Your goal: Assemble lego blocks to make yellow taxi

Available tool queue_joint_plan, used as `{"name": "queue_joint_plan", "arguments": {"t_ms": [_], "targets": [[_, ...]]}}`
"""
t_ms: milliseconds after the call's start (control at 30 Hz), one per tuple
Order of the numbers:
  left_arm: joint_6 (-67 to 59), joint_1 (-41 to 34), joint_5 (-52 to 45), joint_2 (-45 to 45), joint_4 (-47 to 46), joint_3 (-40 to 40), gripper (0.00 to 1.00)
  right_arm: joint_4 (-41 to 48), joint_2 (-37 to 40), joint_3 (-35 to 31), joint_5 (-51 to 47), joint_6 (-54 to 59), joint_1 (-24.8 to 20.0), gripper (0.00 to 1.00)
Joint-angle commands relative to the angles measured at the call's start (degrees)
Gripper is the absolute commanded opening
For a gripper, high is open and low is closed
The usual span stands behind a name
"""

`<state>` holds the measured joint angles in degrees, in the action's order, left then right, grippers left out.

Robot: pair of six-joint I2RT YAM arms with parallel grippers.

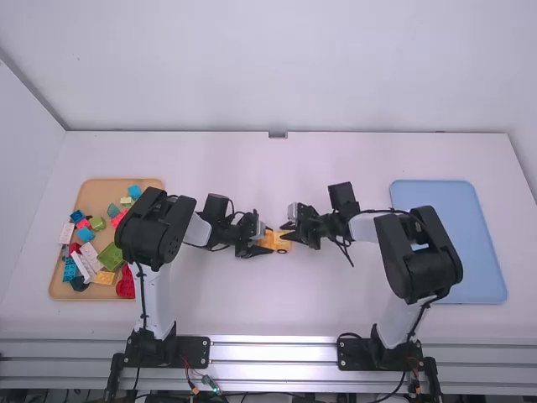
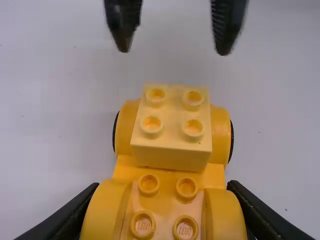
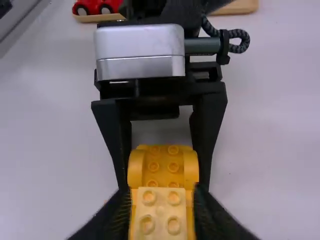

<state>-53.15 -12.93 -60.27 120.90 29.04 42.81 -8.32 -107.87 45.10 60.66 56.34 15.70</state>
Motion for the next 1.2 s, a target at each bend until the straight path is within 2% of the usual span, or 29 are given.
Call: {"name": "queue_joint_plan", "arguments": {"t_ms": [0,33,333,500,933,1033,1167], "targets": [[1.29,-0.57,2.73,0.92,-1.09,-1.2,0.48,0.17,-0.48,0.9,-2.69,-1.84,0.39,0.08],[1.22,-0.59,2.75,0.92,-1.07,-1.2,0.48,0.17,-0.48,0.9,-6.93,-3.98,1.14,0.0],[1.25,-0.59,2.8,0.92,-1.14,-1.2,0.46,3.52,-0.48,0.87,-22.1,-5.97,7.43,0.0],[1.27,-0.57,2.75,0.92,-1.07,-1.2,0.44,5.73,-0.5,0.15,-29.42,-8.28,7.54,0.0],[1.27,-0.59,2.73,0.92,-1.05,-1.2,0.44,8.66,-0.59,-2.64,-29.0,-4.87,2.6,0.0],[1.27,-0.57,2.75,0.92,-1.11,-1.2,0.44,5.68,-0.57,-2.69,-26.1,-4.87,3.08,0.0],[1.29,-0.63,2.73,0.92,-1.14,-1.2,0.44,-2.86,0.37,-2.71,-15.47,-7.32,2.49,0.01]]}}
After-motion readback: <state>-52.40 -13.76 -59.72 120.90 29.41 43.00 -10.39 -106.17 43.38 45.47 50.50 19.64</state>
